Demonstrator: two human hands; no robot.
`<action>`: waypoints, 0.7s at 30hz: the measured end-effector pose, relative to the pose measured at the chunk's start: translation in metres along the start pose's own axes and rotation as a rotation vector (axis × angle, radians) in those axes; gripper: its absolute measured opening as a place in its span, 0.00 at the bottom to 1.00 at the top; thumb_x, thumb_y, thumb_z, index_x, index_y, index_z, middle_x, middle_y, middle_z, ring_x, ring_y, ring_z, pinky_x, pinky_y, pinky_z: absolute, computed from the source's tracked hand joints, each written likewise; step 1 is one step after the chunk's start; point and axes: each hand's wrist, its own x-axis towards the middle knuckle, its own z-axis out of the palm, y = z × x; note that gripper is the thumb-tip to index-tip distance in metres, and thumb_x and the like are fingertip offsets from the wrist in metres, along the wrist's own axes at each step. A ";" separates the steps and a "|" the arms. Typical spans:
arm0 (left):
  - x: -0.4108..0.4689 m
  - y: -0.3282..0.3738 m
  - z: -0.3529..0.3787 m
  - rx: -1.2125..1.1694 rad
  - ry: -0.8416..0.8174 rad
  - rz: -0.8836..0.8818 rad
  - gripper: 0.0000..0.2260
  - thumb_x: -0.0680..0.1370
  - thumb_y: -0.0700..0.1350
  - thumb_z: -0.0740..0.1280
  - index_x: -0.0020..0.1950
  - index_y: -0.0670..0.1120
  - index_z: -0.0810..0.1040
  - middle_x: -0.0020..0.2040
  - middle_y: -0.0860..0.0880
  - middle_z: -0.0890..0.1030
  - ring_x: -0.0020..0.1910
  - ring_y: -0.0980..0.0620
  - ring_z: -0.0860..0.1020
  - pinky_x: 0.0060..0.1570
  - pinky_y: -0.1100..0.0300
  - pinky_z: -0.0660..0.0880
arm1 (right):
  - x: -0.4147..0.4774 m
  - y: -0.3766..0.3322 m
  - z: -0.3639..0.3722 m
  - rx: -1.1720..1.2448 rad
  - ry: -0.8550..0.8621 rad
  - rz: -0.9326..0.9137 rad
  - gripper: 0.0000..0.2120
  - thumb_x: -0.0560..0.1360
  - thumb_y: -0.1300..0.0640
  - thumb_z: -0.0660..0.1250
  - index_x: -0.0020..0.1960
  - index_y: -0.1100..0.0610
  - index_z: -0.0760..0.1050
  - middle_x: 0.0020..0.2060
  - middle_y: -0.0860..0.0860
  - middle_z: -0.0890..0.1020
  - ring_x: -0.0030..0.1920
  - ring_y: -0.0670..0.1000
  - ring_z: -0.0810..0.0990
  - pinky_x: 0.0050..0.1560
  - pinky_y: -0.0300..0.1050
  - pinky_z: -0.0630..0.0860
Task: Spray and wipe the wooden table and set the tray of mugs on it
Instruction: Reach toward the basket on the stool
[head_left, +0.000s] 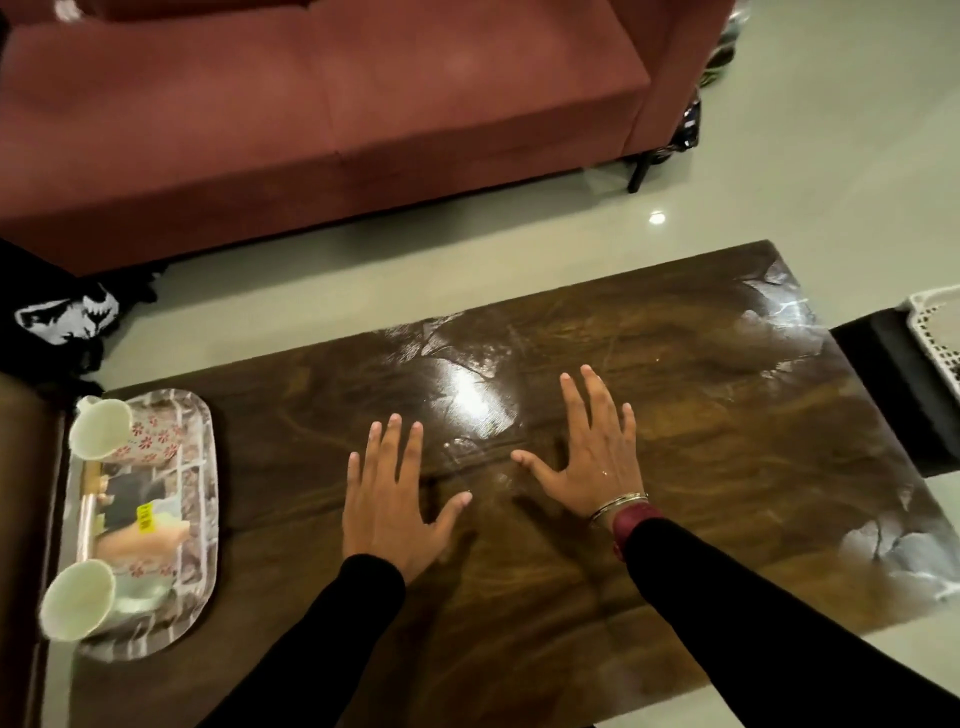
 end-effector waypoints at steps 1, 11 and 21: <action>0.006 0.011 -0.001 0.011 -0.001 0.025 0.45 0.75 0.76 0.51 0.84 0.48 0.54 0.84 0.46 0.51 0.84 0.44 0.49 0.80 0.41 0.55 | 0.001 0.015 -0.006 0.010 0.017 0.023 0.54 0.70 0.18 0.53 0.84 0.53 0.53 0.83 0.56 0.55 0.81 0.59 0.60 0.75 0.72 0.62; 0.058 0.174 0.006 -0.036 -0.001 0.179 0.46 0.74 0.76 0.51 0.83 0.48 0.54 0.84 0.46 0.53 0.83 0.46 0.52 0.80 0.44 0.56 | -0.009 0.193 -0.061 0.041 0.027 0.233 0.52 0.71 0.20 0.56 0.84 0.52 0.54 0.83 0.55 0.57 0.80 0.57 0.62 0.76 0.69 0.62; 0.103 0.492 0.084 -0.143 -0.089 0.356 0.44 0.75 0.75 0.55 0.82 0.48 0.57 0.83 0.47 0.59 0.82 0.48 0.58 0.78 0.47 0.62 | -0.010 0.496 -0.109 0.163 0.139 0.451 0.49 0.74 0.25 0.61 0.83 0.54 0.56 0.82 0.56 0.59 0.81 0.58 0.59 0.78 0.67 0.59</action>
